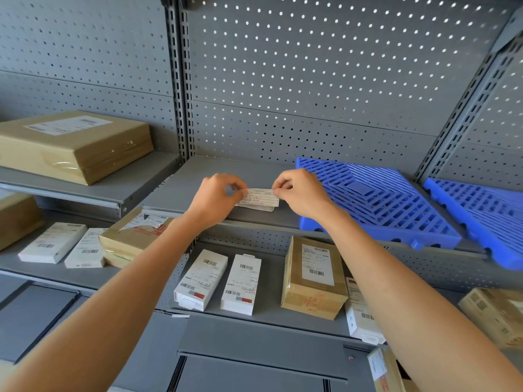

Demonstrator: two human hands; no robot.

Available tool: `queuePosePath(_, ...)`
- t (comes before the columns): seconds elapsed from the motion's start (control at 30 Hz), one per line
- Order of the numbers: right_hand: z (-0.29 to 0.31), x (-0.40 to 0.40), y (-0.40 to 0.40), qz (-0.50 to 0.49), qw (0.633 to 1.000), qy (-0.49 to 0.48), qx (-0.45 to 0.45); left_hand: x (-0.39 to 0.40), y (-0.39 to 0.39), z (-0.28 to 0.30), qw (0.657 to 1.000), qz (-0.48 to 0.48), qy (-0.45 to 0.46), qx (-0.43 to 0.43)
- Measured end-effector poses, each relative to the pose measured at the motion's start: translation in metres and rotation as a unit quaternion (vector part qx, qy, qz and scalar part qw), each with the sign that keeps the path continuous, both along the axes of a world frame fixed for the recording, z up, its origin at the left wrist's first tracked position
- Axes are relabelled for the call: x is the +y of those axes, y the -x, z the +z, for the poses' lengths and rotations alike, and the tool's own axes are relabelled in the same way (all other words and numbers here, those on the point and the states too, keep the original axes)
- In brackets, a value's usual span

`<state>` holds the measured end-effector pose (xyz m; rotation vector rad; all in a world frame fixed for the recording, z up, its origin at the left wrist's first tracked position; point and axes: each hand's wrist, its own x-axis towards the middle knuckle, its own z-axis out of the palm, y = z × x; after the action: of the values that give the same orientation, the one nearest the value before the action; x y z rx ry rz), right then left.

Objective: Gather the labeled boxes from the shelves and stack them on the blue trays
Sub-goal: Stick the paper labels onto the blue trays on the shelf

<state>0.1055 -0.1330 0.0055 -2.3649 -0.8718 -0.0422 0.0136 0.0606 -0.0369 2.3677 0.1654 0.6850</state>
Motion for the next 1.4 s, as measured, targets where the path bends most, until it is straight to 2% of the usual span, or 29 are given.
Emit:
queuePosePath(0.2,0.014,-0.033,-0.001,0.009,0.998,-0.060,-0.011,-0.025,-0.003,0.023,0.998,-0.018,0.061,-0.015)
queuePosePath(0.37,0.017,-0.089,-0.006,-0.029,0.995,-0.094,-0.016,-0.073,-0.021,0.035,0.993,-0.064,0.095,-0.028)
queuePosePath(0.57,0.014,-0.171,-0.021,-0.068,0.991,-0.113,-0.005,-0.143,-0.049,0.038,0.990,-0.121,0.069,-0.017)
queuePosePath(0.73,0.012,-0.216,-0.036,-0.088,0.992,-0.087,-0.006,-0.189,-0.063,0.038,0.989,-0.147,0.029,-0.010)
queuePosePath(1.4,-0.007,-0.232,-0.047,-0.064,0.995,-0.070,-0.040,-0.206,-0.074,0.024,0.993,-0.109,-0.018,0.034)
